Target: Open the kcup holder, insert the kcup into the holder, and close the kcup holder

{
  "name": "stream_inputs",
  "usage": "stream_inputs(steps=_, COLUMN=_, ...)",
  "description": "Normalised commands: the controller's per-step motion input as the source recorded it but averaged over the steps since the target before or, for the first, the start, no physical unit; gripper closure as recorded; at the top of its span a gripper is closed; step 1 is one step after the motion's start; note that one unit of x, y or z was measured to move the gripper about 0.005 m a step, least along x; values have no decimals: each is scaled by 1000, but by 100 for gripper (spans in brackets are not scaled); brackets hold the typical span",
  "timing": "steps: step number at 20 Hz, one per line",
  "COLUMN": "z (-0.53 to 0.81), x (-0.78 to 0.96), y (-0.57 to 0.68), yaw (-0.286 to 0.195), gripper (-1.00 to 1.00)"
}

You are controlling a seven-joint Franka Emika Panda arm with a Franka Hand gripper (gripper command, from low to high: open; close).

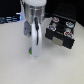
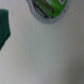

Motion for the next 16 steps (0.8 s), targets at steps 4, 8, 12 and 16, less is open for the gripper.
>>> stream_inputs(steps=4, z=-320, x=80, y=-188, yaw=-253, gripper=-100)
stream_inputs(steps=8, z=-301, x=119, y=-180, yaw=-242, gripper=-100)
stream_inputs(steps=12, z=-214, x=18, y=-114, yaw=-226, gripper=-100)
stream_inputs(steps=16, z=-45, x=-37, y=-23, yaw=-184, gripper=100)
